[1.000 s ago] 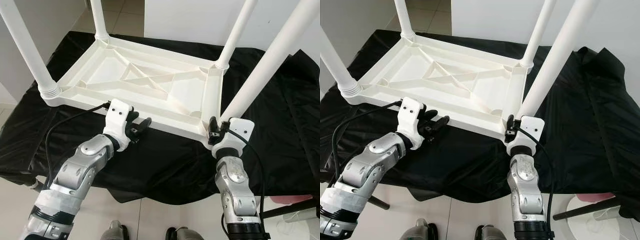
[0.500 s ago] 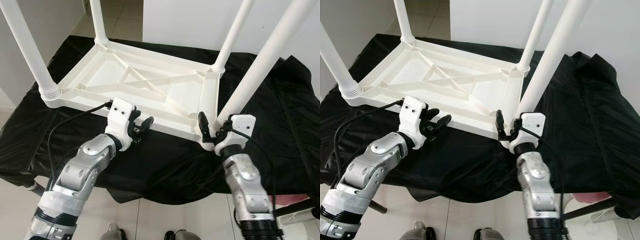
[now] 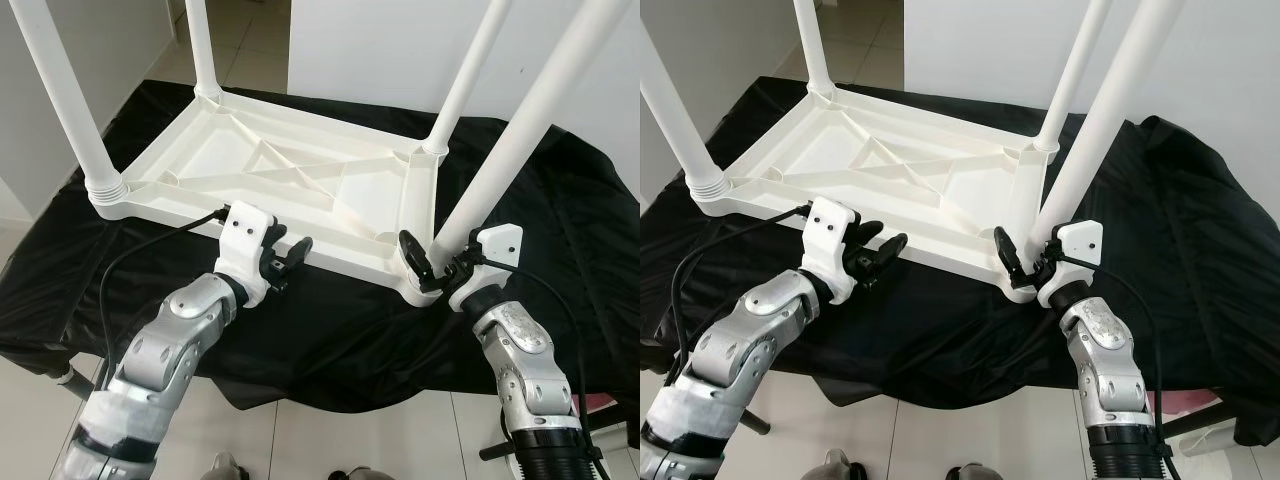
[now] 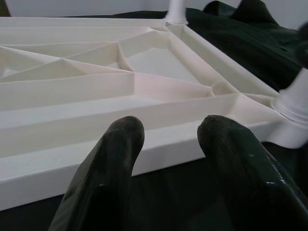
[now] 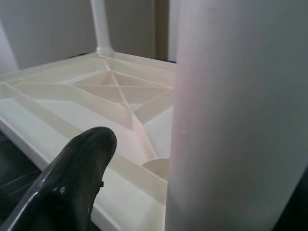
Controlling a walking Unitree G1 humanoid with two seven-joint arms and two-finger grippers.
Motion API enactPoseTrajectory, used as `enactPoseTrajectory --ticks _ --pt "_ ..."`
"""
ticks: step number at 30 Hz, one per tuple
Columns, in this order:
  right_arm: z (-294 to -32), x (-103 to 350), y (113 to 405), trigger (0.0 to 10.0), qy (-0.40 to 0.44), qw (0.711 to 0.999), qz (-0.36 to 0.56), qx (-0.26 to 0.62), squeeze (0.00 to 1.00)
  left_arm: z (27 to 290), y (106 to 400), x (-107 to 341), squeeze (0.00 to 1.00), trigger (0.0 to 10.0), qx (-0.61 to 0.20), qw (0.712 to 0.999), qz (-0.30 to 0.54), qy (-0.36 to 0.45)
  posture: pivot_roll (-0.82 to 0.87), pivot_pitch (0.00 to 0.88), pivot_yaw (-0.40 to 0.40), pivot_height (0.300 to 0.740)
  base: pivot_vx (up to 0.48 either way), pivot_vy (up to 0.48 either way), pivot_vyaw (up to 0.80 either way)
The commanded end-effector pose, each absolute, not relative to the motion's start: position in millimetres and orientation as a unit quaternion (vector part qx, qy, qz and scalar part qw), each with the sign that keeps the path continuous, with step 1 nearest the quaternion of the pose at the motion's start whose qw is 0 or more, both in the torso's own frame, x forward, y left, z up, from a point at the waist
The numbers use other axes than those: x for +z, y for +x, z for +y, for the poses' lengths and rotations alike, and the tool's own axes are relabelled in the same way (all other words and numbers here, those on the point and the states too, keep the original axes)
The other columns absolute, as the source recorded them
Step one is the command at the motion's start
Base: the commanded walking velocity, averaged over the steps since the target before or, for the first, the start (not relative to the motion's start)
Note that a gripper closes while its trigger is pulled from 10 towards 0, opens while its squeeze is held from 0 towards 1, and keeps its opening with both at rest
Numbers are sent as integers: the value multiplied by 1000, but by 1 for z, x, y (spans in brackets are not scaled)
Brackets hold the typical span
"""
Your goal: Building children table
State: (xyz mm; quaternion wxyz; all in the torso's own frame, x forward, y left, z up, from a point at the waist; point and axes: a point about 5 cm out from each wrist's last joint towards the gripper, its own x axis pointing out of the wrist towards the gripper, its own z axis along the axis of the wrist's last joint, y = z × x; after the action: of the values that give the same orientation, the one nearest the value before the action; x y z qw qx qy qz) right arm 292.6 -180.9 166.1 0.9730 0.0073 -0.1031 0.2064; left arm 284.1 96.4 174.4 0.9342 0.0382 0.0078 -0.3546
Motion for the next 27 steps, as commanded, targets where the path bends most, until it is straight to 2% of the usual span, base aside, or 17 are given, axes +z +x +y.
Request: enactPoseTrajectory --ticks 1,2,3,4,9,11,18,21,22,23,24,25,27 --pt "-178 163 293 10000 19 963 -90 253 0 80 267 175 0 10000 -446 894 -1 51 8 46 -69 740 0 0 0" --pt "-178 161 294 10000 15 959 -85 269 0 75 261 177 0 10000 -468 882 -7 51 7 43 -66 740 0 0 0" --pt "-178 161 294 10000 15 959 -85 269 0 75 261 177 0 10000 -468 882 -7 51 7 43 -66 740 0 0 0" --pt "-179 157 297 10000 8 956 -80 281 0 68 252 177 0 10000 -502 863 -7 50 15 36 -63 740 0 0 0" --pt "-180 156 301 10000 7 955 -79 287 0 64 248 174 0 10000 -519 853 -3 53 24 32 -65 740 0 0 0" --pt "-180 152 311 10000 -5 954 -69 293 0 56 241 176 0 10000 -541 839 -9 55 27 37 -65 740 0 0 0" --pt "-180 147 317 10000 -5 954 -62 293 0 54 239 175 0 10000 -551 833 -3 50 32 40 -63 740 0 0 0" --pt "-182 144 323 10000 -16 963 -59 261 0 54 237 174 0 10000 -553 832 0 51 34 43 -61 740 0 0 0" --pt "-182 141 325 3961 -24 967 -52 248 0 54 237 175 0 10000 -551 833 -2 47 36 46 -57 740 0 0 0" --pt "-182 141 325 3961 -24 967 -52 248 0 54 237 175 0 10000 -551 833 -2 47 36 46 -57 740 0 0 0" --pt "-185 138 328 1569 -31 973 -48 224 0 54 239 178 0 10000 -545 839 2 21 33 59 -61 740 0 0 0" --pt "-185 135 329 0 -19 976 -41 214 0 53 239 180 0 10000 -543 840 5 -3 33 58 -64 740 0 0 0" --pt "-183 134 328 0 -8 975 -41 219 0 53 237 180 0 10000 -550 835 3 0 31 60 -67 740 0 0 0"
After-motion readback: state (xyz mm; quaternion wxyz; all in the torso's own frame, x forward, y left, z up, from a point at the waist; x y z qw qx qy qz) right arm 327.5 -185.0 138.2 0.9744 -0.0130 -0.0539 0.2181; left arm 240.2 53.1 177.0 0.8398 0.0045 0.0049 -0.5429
